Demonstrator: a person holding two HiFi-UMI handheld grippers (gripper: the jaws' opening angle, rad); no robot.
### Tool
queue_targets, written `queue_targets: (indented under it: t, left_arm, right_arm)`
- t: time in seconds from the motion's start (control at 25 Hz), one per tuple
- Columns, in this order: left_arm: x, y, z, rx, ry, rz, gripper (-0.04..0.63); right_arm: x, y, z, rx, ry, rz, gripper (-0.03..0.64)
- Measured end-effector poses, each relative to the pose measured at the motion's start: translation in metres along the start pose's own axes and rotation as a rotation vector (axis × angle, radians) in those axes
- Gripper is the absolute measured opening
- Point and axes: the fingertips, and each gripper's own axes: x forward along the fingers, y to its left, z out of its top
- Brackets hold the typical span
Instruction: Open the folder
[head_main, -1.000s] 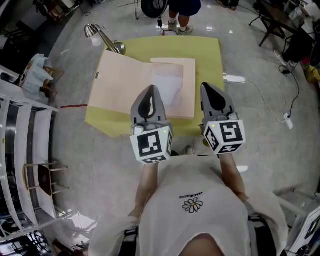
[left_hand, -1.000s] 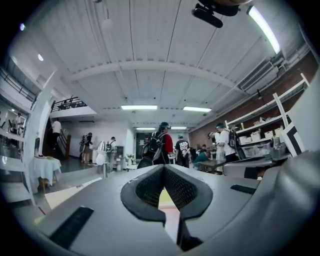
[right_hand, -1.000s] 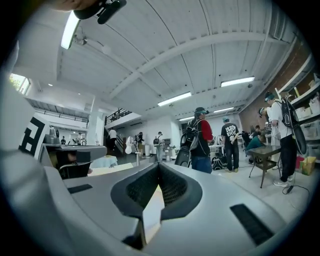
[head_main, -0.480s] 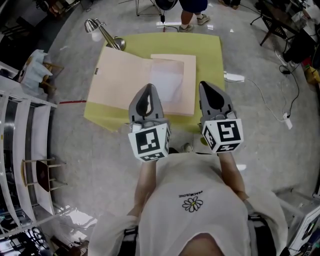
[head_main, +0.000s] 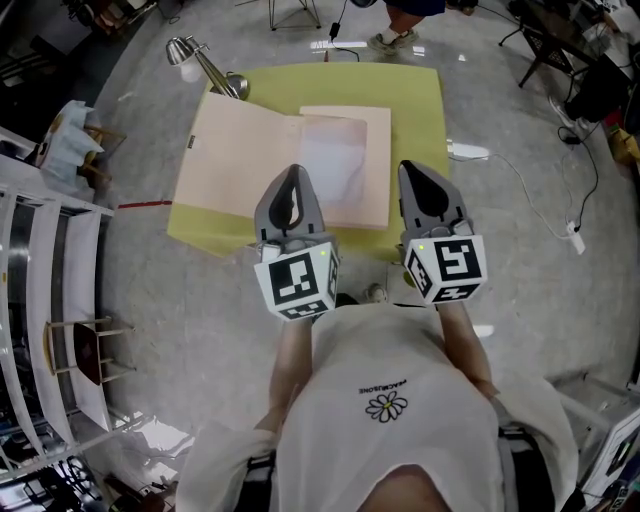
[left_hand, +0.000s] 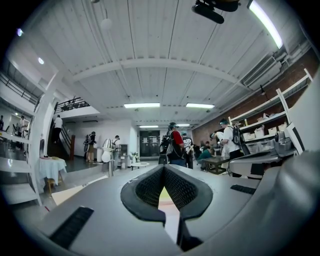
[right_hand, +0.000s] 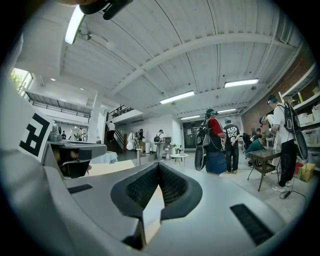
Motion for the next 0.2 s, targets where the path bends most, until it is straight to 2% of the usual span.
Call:
queue_targets:
  t: [0.2]
  left_arm:
    - [-0.0011, 0.0000, -0.0018, 0.006, 0.009, 0.010, 0.014]
  right_arm:
    - [-0.0032, -0.0032, -0.0026, 0.001, 0.011, -0.015, 0.012]
